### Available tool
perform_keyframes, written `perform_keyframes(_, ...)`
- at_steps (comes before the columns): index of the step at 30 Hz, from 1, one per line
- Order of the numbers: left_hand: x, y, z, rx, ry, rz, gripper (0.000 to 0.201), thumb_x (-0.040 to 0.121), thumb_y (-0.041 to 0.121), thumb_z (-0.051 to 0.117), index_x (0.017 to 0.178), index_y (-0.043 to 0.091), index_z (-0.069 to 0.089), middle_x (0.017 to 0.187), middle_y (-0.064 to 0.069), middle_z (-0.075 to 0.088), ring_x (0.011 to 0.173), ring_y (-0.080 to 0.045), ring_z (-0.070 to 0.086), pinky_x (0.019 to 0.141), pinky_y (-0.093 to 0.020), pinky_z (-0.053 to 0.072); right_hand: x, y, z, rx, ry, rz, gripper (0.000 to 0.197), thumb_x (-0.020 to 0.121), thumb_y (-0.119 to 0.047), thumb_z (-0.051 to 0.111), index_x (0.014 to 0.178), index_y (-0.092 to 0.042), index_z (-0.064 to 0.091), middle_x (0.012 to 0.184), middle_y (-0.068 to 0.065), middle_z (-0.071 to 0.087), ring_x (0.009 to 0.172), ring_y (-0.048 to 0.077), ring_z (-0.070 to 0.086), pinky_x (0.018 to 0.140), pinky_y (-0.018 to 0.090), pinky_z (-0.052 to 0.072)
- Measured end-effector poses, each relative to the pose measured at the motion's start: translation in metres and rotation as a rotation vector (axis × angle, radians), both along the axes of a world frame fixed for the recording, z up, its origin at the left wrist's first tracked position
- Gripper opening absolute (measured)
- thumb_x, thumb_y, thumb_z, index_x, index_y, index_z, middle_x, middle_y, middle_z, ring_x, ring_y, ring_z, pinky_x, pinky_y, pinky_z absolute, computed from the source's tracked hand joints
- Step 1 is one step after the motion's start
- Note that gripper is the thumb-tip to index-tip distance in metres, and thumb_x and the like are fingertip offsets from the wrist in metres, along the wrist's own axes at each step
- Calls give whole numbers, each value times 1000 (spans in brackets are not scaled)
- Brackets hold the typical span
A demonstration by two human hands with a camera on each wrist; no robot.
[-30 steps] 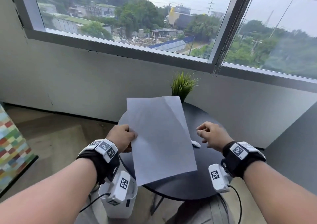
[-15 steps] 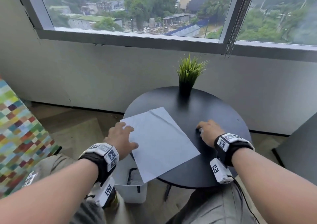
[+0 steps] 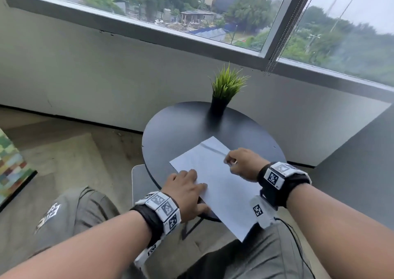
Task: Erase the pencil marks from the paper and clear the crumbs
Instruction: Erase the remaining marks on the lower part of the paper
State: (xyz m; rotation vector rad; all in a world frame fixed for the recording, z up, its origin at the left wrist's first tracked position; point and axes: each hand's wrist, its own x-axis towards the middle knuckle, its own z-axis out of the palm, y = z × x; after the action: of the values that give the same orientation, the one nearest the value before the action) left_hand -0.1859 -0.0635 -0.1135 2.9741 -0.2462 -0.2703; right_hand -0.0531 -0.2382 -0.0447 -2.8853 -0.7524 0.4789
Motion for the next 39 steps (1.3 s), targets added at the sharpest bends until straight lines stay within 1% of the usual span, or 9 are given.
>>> perform_keyframes(5, -2, 24, -5, -143, -48, 54, 68, 88, 71, 44, 146, 35, 40, 148, 2, 34, 138, -19, 33, 115, -42, 23, -13, 18, -10, -61, 29, 56, 27, 95, -24, 45, 115, -30, 62, 98, -4, 58, 90, 19, 51, 77, 25, 37)
perform_keyframes(10, 14, 46, -7, -147, -25, 295, 91, 84, 80, 38, 155, 26, 21, 160, -1, 17, 149, -21, 9, 119, -50, 13, -3, 25, -10, -18, 0, 88, 23, 94, -41, 55, 102, -20, 62, 95, -5, 66, 87, 17, 55, 73, 26, 41)
perform_keyframes(15, 27, 18, -14, -82, 59, 301, 109, 74, 91, 33, 156, 22, 12, 164, 4, 5, 152, -22, -7, 118, -61, -5, 7, 24, -5, 89, 45, 142, 20, 93, -46, 55, 103, -30, 62, 90, -7, 66, 83, 15, 56, 72, 27, 43)
perform_keyframes(20, 47, 22, -12, -37, 155, 154, 107, 74, 85, 39, 158, 28, 5, 165, 15, -6, 151, -19, -16, 112, -70, -6, 16, 32, -25, 49, -21, 186, 28, 95, -48, 51, 112, -27, 57, 97, -4, 67, 94, 20, 56, 70, 30, 38)
perform_keyframes(23, 53, 33, -8, -52, 205, 77, 106, 76, 78, 47, 158, 28, 1, 165, 16, -13, 151, -18, -18, 113, -70, -6, 21, 38, -36, -3, -37, 158, 23, 96, -44, 48, 107, -25, 53, 100, 1, 65, 97, 25, 55, 58, 28, 30)
perform_keyframes(26, 54, 37, -9, -67, 194, 61, 107, 78, 77, 46, 159, 26, -2, 165, 13, -16, 151, -15, -20, 116, -66, -8, 22, 38, -43, -2, -22, 161, 17, 94, -35, 48, 102, -21, 51, 99, 6, 64, 94, 27, 52, 67, 32, 35)
perform_keyframes(29, 53, 39, -13, -44, 167, 59, 119, 71, 92, 39, 159, 25, -5, 164, 14, -18, 151, -14, -20, 117, -63, -8, 20, 38, -48, -7, -8, 149, 15, 95, -37, 46, 98, -22, 47, 94, 8, 63, 89, 30, 53, 65, 33, 36)
perform_keyframes(35, 58, 44, -18, -44, 190, 26, 132, 60, 99, 40, 158, 26, -10, 163, 15, -22, 150, -15, -24, 117, -63, -8, 15, 43, -48, -2, -59, 168, 19, 99, -35, 41, 104, -17, 47, 96, 9, 62, 92, 32, 53, 73, 38, 45)
perform_keyframes(39, 56, 45, -21, -43, 168, 13, 129, 62, 98, 39, 158, 26, -9, 163, 14, -23, 150, -17, -24, 117, -63, -8, -8, 51, -52, 31, -63, 380, 17, 96, -26, 47, 111, -17, 48, 96, 8, 61, 89, 32, 57, 73, 40, 46)
